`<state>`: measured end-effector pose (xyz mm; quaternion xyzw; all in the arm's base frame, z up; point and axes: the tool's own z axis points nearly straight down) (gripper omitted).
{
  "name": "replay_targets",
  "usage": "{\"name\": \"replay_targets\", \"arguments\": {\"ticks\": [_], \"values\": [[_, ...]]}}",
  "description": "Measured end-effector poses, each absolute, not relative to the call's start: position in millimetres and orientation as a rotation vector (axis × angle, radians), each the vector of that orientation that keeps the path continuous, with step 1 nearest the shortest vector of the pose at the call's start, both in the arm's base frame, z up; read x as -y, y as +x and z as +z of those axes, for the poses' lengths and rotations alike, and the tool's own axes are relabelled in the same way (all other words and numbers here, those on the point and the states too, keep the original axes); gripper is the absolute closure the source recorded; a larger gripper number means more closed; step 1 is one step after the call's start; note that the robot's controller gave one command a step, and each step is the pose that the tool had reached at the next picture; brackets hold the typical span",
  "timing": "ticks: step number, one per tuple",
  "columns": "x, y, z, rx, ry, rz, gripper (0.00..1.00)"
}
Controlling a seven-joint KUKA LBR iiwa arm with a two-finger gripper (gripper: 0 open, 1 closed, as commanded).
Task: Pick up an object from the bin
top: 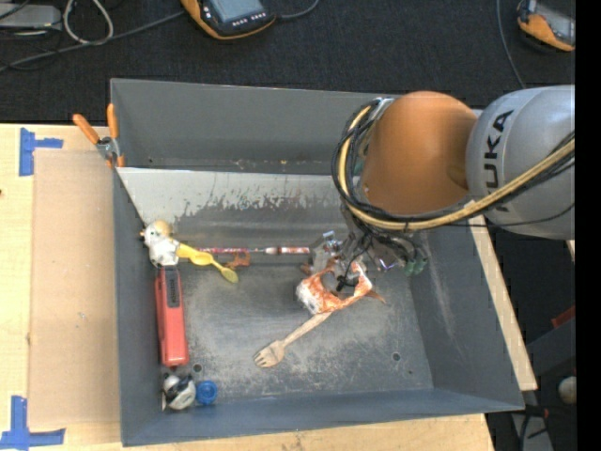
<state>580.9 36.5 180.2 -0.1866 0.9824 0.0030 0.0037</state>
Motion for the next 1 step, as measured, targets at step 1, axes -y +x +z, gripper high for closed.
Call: {"name": "replay_targets", "arguments": {"ticks": [1], "values": [[-24.3,569.7,230.9,-3.081,-0.632,0.011,1.00]]}}
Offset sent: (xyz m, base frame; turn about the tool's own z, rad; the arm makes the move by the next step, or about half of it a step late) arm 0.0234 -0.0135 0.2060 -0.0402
